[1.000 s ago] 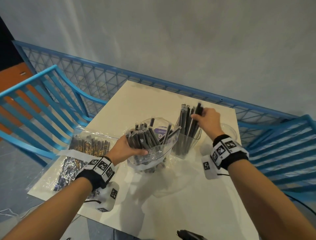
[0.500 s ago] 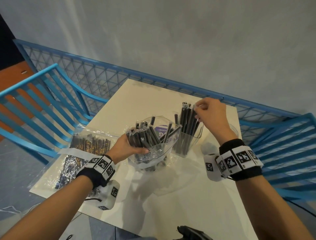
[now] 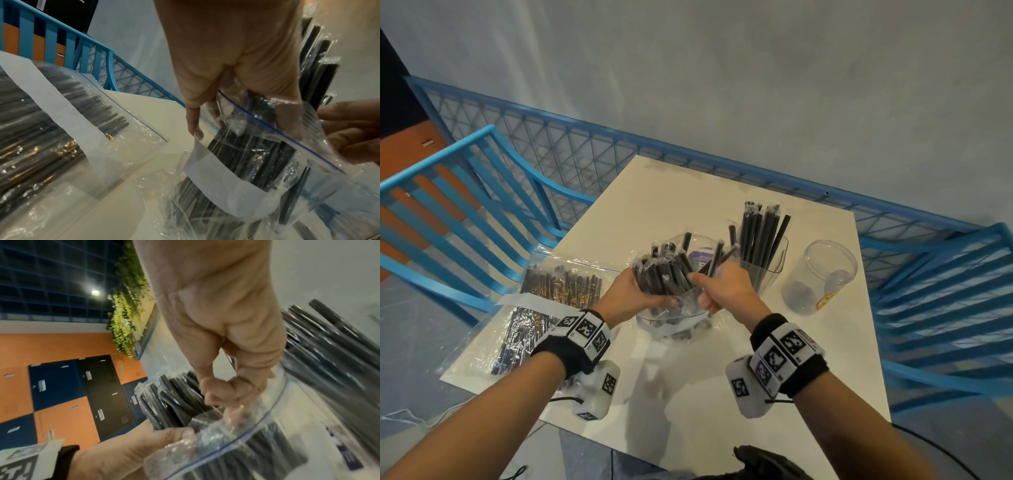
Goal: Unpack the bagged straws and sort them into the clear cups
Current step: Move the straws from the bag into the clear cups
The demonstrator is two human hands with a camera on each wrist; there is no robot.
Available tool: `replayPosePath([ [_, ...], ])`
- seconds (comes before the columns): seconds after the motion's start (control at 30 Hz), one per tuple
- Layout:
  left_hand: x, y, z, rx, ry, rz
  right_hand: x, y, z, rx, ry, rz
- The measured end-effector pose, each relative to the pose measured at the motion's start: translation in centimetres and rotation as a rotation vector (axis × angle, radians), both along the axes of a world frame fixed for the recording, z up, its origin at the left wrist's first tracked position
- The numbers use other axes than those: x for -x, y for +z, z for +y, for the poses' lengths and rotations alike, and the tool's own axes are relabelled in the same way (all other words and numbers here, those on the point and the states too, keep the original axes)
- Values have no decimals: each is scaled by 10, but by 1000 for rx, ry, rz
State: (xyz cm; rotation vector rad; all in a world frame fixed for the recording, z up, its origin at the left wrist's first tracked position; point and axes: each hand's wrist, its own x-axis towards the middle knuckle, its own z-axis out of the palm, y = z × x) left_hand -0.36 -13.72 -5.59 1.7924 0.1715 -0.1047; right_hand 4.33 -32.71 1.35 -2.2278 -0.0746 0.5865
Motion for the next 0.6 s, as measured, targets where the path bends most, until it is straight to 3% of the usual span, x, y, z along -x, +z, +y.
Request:
replayPosePath([
  [0.1,0,-1,-1,-4,2,-3,4,-13,3,-244,-100,9],
  [0.27,-1,-1,-1,18,7,-16,4,-16,5,-385,-125,9],
  [0.5,0,0,1,36,-1,-20,-3,0,0,-164,-5,-330],
  [0.6,-1,1,1,34,-2,-10,-7,7,-3,-158,8,-361],
])
